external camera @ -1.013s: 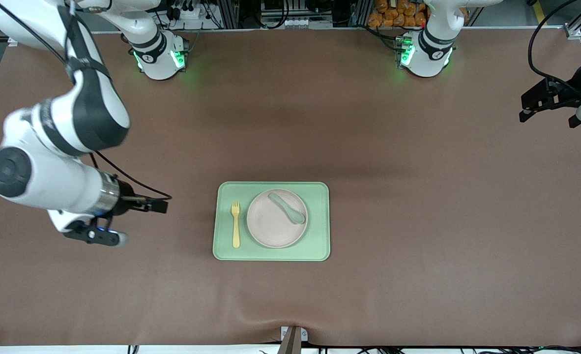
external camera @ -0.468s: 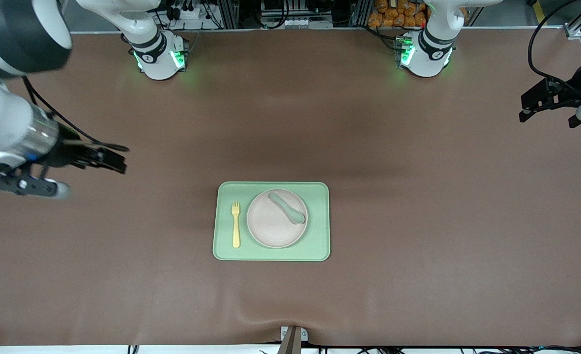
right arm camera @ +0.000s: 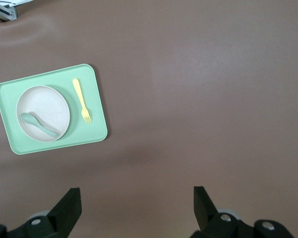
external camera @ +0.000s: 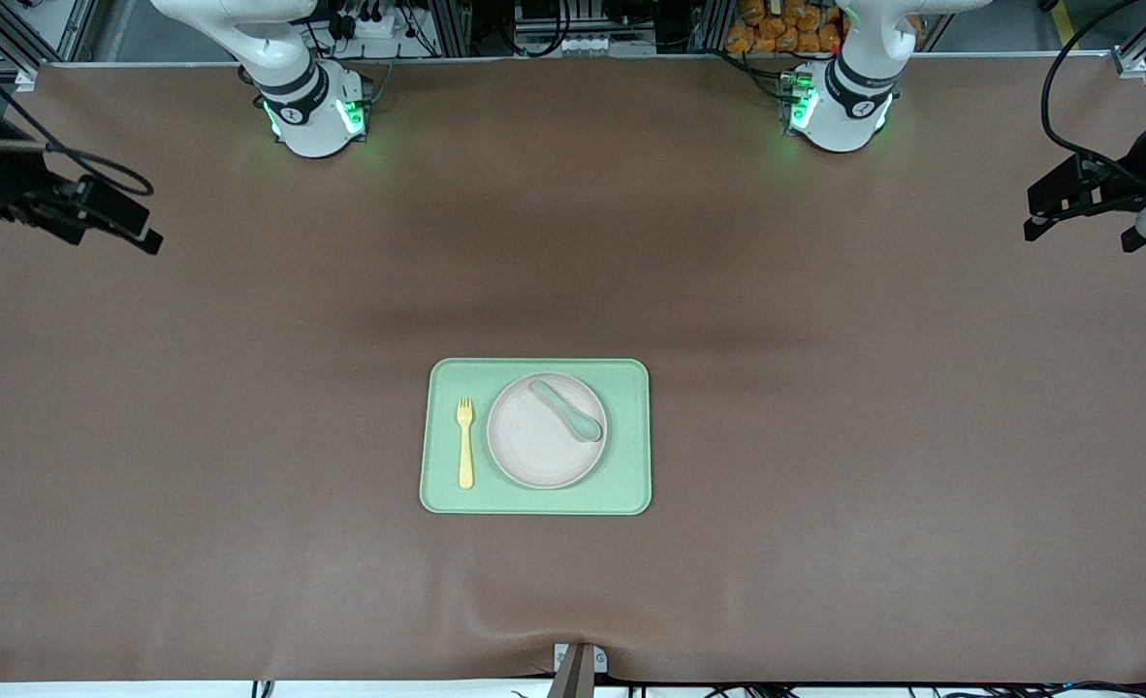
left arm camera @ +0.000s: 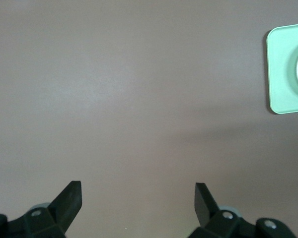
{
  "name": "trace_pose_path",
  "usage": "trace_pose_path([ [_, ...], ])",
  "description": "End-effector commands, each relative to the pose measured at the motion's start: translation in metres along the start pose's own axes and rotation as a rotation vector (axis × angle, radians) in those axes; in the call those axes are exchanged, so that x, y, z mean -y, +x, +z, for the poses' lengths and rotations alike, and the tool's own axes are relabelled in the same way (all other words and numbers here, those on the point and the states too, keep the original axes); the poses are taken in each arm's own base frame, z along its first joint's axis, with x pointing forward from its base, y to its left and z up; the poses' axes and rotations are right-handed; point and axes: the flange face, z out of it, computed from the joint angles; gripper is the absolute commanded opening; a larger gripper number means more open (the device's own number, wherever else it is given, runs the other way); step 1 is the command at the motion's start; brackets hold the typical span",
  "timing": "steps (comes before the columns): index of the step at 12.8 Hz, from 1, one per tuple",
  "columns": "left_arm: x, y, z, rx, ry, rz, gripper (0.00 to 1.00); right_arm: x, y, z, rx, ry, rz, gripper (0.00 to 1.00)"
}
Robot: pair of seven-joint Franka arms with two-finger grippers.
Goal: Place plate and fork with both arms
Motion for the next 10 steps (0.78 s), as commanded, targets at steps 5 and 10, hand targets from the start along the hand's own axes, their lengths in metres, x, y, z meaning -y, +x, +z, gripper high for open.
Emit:
trace_pose_path([
  [5, 0.001, -0.002, -0.005, -0.011, -0.015, 0.016, 1.00, 0.007, -0.008, 0.018, -0.019, -0.079, -0.047, 1.00],
  [10, 0.001, -0.002, -0.004, -0.009, -0.015, 0.016, 1.00, -0.001, -0.010, 0.020, 0.001, -0.087, -0.065, 1.00],
])
